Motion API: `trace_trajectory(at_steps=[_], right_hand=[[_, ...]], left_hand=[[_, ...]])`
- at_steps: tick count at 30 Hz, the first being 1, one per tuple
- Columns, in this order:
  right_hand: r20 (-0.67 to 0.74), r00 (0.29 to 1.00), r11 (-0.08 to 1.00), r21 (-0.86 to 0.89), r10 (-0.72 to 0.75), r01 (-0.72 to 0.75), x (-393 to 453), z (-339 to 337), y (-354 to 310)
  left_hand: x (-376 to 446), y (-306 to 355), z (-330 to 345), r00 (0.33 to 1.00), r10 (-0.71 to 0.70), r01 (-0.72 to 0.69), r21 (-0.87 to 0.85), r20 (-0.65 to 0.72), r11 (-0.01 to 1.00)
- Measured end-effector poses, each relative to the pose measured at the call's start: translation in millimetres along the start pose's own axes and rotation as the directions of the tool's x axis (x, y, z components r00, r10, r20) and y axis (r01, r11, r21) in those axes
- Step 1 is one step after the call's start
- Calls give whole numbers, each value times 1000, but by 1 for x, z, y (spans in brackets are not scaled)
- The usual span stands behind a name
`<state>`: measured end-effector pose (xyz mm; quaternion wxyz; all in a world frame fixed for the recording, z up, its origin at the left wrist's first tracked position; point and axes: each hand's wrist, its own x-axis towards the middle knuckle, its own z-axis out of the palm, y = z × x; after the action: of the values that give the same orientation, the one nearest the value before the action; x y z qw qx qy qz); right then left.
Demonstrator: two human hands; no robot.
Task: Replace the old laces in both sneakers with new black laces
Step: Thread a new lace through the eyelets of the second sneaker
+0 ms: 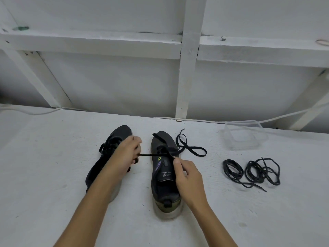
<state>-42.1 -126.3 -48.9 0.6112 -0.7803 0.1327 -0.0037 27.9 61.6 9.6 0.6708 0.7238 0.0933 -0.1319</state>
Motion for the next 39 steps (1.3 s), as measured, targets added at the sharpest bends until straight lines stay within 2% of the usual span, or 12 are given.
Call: trace_trajectory(at_steps=[3,7,11,15,18,21,25,27,30,33,36,39], right_hand=[[73,997,999,-49,-17,20,0,3,7],[74,997,997,-83,7,-1,1,6,5],[73,997,994,-107,37,-29,1,2,0],[64,997,993,-117,32,-25,2,4,-2],[46,999,990,-139,5,1,1,6,-1],[17,1000,992,-123,22,-19,-2,5,-2],[6,999,985,-166,50,-48,-4,4,-7],[-40,997,980,-183,73,-79,-4,5,-8],[-105,990,982,-156,90,-106,-8,5,-7],[-129,989,986,-134,78,-96,-10,6,-6],[-132,990,991,-135,-37,19,-11,8,-6],[-95,983,977,-165,-155,138,-11,9,-8]], left_hand=[[0,-9,10,979,203,-173,582,14,795],[-2,-3,17,978,179,-192,783,104,592],[-11,26,5,973,133,-172,212,188,962],[-9,29,1,972,98,27,-512,215,858],[-6,9,14,998,6,-8,23,58,1000],[-8,-1,23,989,147,-119,577,-3,808],[-2,3,28,990,138,-109,842,42,528],[-1,14,23,990,26,-124,763,139,634],[-8,34,10,923,8,-60,125,385,990],[-5,35,-7,943,115,9,-371,312,929],[-2,27,-8,974,15,77,-395,225,916],[-6,15,2,995,-32,26,59,97,998]])
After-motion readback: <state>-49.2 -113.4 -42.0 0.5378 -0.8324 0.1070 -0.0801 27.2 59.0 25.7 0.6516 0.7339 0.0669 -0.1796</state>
